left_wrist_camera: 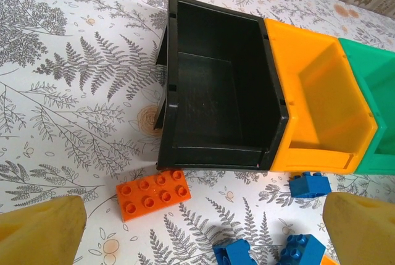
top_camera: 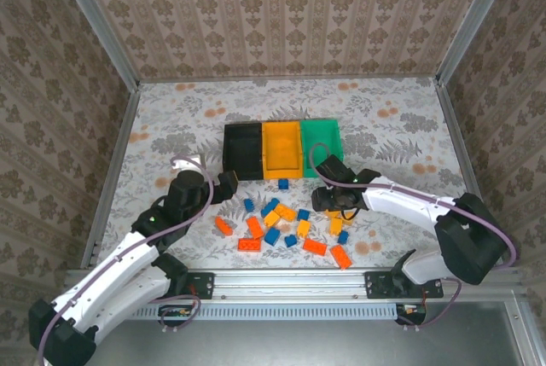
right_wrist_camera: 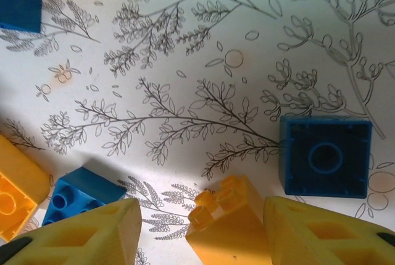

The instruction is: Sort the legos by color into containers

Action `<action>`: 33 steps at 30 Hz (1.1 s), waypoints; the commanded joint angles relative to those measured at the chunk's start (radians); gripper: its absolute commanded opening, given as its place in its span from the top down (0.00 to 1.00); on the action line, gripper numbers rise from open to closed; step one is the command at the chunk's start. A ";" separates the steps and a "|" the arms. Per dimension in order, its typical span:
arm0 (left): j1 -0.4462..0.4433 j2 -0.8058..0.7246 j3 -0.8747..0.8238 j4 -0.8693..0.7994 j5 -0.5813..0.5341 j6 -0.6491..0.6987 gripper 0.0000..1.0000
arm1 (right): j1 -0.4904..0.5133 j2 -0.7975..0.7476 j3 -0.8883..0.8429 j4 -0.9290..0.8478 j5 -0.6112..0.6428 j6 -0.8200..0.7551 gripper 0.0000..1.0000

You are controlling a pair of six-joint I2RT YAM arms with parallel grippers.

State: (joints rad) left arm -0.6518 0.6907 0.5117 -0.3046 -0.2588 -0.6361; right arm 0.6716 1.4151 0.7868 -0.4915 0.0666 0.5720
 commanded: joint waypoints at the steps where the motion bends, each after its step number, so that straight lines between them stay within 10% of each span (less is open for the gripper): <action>1: 0.016 -0.014 -0.019 -0.017 0.024 -0.026 0.00 | 0.017 0.005 0.012 -0.095 0.027 0.006 0.44; 13: 0.035 0.004 -0.042 0.016 0.051 -0.045 0.00 | 0.018 0.018 -0.021 -0.085 0.011 0.008 0.43; 33: 0.055 0.003 -0.045 0.004 0.070 -0.048 0.00 | 0.025 -0.005 0.038 -0.076 0.032 -0.004 0.77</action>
State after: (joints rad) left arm -0.6067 0.6945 0.4713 -0.3012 -0.2016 -0.6628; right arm 0.6922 1.4784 0.7746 -0.5327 0.0750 0.5755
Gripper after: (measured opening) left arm 0.997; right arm 0.328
